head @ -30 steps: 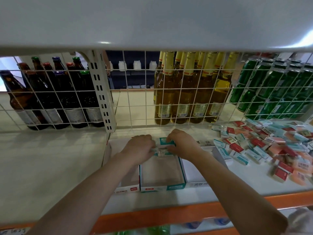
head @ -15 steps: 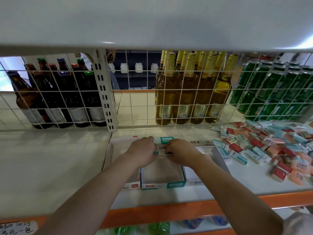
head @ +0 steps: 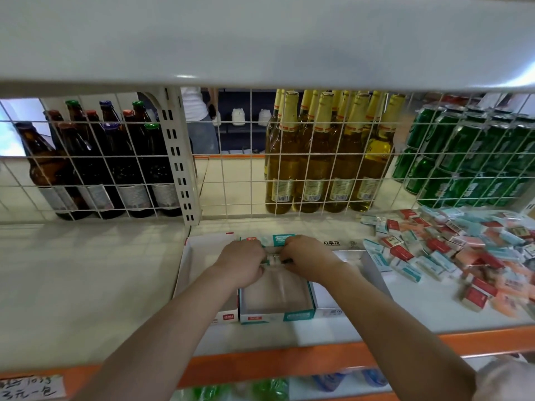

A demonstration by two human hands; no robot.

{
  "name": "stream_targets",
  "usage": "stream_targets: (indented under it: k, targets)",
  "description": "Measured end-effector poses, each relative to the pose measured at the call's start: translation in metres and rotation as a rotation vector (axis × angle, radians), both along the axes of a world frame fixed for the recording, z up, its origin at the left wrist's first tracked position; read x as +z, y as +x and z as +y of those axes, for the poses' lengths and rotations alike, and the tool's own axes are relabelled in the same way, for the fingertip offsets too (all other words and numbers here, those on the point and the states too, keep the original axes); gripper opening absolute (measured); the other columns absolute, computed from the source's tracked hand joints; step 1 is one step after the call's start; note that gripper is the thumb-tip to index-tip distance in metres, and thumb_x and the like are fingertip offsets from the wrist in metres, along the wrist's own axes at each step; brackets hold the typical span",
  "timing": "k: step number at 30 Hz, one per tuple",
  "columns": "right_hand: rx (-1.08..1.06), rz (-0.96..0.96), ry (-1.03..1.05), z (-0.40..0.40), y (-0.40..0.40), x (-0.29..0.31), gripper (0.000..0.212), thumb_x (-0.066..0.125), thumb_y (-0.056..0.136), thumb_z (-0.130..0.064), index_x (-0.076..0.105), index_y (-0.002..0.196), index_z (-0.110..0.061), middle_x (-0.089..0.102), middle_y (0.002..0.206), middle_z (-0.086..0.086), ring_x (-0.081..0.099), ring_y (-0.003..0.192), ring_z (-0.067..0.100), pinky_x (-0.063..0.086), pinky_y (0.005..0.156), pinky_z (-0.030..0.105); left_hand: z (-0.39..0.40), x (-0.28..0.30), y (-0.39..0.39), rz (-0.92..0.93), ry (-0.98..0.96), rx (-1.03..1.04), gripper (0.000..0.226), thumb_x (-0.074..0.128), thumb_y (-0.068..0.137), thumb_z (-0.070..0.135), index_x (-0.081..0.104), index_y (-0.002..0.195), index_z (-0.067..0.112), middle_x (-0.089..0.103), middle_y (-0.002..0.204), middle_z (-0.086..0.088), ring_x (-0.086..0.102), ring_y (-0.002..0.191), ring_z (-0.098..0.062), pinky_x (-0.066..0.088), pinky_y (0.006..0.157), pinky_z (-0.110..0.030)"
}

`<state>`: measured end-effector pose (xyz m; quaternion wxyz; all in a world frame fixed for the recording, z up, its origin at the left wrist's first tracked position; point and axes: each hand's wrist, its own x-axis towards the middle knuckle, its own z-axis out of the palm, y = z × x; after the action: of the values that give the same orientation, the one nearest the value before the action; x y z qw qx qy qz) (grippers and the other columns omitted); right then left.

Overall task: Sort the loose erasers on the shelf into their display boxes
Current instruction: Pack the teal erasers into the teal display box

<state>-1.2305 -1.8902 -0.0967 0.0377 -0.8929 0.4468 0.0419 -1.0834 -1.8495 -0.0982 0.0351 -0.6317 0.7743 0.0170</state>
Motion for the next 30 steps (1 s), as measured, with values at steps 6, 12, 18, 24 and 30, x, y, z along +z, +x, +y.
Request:
stream_targets:
  k: [6,12,18,24,30]
  targets:
    - [-0.033,-0.177,-0.068,-0.006,-0.004,0.000,0.046,0.060,0.087,-0.024,0.047,0.130,-0.014,0.046,0.125,0.005,0.044,0.116,0.020,0.042,0.097,0.031,-0.009,0.001,0.014,0.078,-0.128,0.002,0.044,0.055,0.088,0.029,0.045,0.129,0.016,0.043,0.126,-0.005,0.041,0.118,-0.022,0.035,0.096,-0.031]
    - [-0.070,-0.183,-0.029,-0.011,-0.002,-0.004,0.050,0.064,0.084,-0.026,0.045,0.130,-0.016,0.045,0.128,0.003,0.044,0.117,0.018,0.041,0.099,0.031,-0.017,-0.008,0.015,0.098,-0.066,0.041,0.050,0.060,0.085,0.034,0.046,0.129,0.015,0.045,0.126,-0.005,0.045,0.116,-0.022,0.039,0.093,-0.032]
    - [-0.088,-0.240,-0.038,-0.010,-0.003,-0.006,0.045,0.061,0.085,-0.022,0.048,0.126,-0.014,0.046,0.125,0.003,0.045,0.114,0.018,0.043,0.095,0.030,-0.016,-0.010,0.010,0.104,-0.094,0.078,0.044,0.059,0.084,0.029,0.048,0.125,0.016,0.047,0.123,-0.004,0.048,0.112,-0.022,0.043,0.088,-0.032]
    - [-0.164,-0.291,-0.007,-0.008,-0.022,0.003,0.041,0.054,0.091,-0.025,0.048,0.130,-0.015,0.047,0.126,0.005,0.047,0.115,0.021,0.041,0.092,0.029,-0.012,-0.004,-0.004,0.211,-0.117,0.077,0.045,0.053,0.090,0.034,0.045,0.131,0.017,0.047,0.127,-0.004,0.048,0.113,-0.022,0.041,0.092,-0.031]
    - [-0.318,-0.276,-0.040,-0.008,-0.091,0.022,0.037,0.051,0.092,-0.020,0.050,0.129,-0.018,0.050,0.128,0.005,0.050,0.114,0.023,0.042,0.092,0.031,-0.013,0.017,-0.050,0.333,-0.067,0.058,0.038,0.049,0.093,0.027,0.048,0.130,0.018,0.050,0.125,-0.004,0.050,0.113,-0.021,0.044,0.090,-0.034]
